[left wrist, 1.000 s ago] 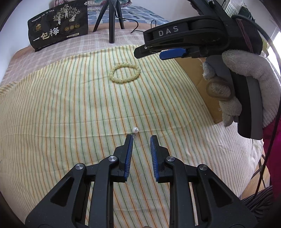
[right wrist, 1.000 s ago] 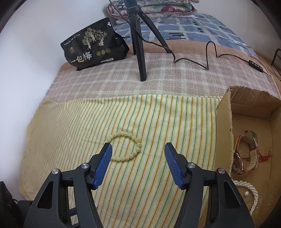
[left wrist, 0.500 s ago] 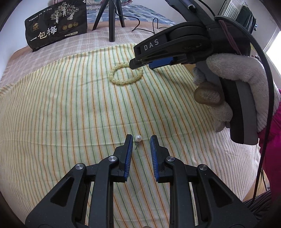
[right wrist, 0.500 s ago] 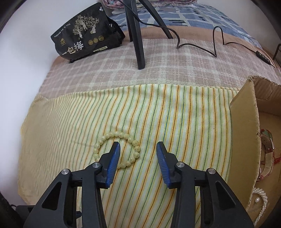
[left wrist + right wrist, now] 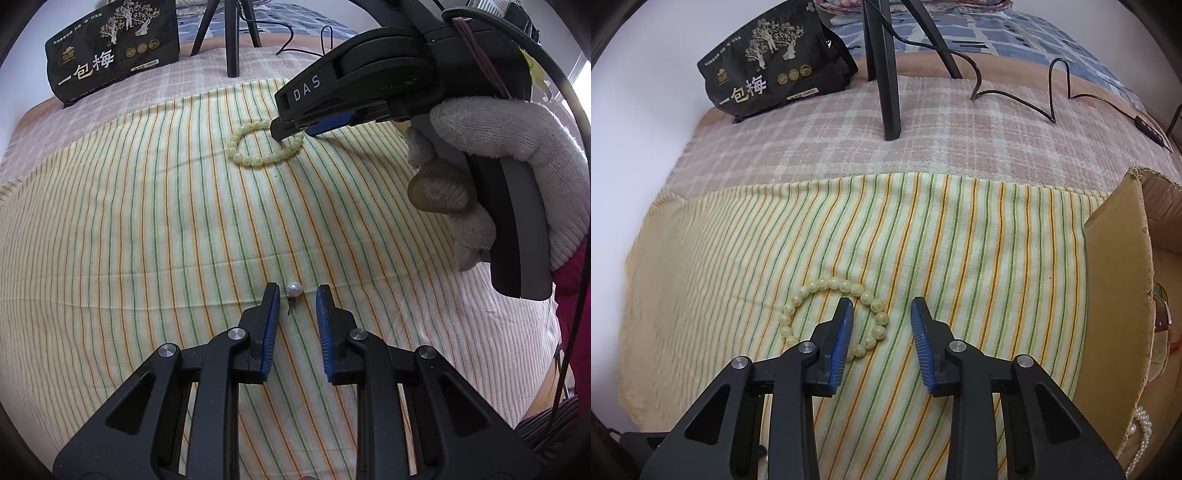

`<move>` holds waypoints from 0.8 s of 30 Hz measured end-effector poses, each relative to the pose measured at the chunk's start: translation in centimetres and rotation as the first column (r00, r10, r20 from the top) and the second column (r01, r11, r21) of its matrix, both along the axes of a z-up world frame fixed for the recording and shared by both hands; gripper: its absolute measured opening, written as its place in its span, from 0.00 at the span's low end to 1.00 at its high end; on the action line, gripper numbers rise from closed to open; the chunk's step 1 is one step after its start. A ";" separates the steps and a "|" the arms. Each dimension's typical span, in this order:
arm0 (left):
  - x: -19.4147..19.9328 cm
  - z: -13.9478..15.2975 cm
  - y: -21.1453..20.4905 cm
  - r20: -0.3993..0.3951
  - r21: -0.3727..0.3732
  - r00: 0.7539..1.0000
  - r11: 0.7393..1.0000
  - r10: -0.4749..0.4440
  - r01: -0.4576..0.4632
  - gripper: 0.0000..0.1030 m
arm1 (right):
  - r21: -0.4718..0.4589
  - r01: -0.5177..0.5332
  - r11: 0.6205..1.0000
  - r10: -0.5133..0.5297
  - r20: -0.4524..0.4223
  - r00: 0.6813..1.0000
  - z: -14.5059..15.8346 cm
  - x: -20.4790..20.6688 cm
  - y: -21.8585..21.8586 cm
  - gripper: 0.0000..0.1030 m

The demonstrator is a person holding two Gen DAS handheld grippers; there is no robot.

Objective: Organize jewelry
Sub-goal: 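Grasp the single pearl with the left tool while the right tool grasps the beaded bracelet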

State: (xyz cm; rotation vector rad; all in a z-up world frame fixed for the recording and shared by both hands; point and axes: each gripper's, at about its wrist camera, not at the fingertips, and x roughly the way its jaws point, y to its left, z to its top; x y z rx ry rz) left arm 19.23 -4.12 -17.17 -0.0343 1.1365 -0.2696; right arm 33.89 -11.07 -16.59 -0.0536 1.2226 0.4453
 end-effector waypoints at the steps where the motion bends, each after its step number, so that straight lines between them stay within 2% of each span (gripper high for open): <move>1: 0.0 -0.1 -0.1 0.001 0.003 1.000 1.000 0.000 0.000 0.19 | -0.007 -0.003 1.000 0.003 0.004 1.000 0.0 -0.1 0.1 0.29; 6: -0.2 -0.3 -0.2 0.006 0.012 1.000 1.000 -0.004 0.004 0.18 | -0.049 -0.025 0.998 0.026 0.028 0.999 -0.1 -0.3 0.3 0.20; 10: -0.4 -0.2 -0.3 0.017 0.036 1.000 0.999 -0.009 0.008 0.07 | -0.042 -0.015 0.999 0.017 0.028 0.999 -0.1 -0.1 0.0 0.11; 11: -0.3 -0.2 -0.3 0.014 0.036 1.000 0.999 -0.012 0.011 0.07 | -0.037 -0.015 0.999 0.017 0.027 0.999 -0.1 -0.1 -0.1 0.09; 19: -0.6 0.6 0.3 0.026 0.022 1.000 1.000 0.004 -0.005 0.06 | 0.043 0.001 0.999 -0.001 0.002 1.000 0.1 -0.2 -0.8 0.06; 24: -1.4 1.7 0.9 0.057 0.020 0.998 1.000 0.014 -0.015 0.06 | 0.076 -0.007 0.997 0.006 0.015 1.000 1.4 -1.0 -1.0 0.06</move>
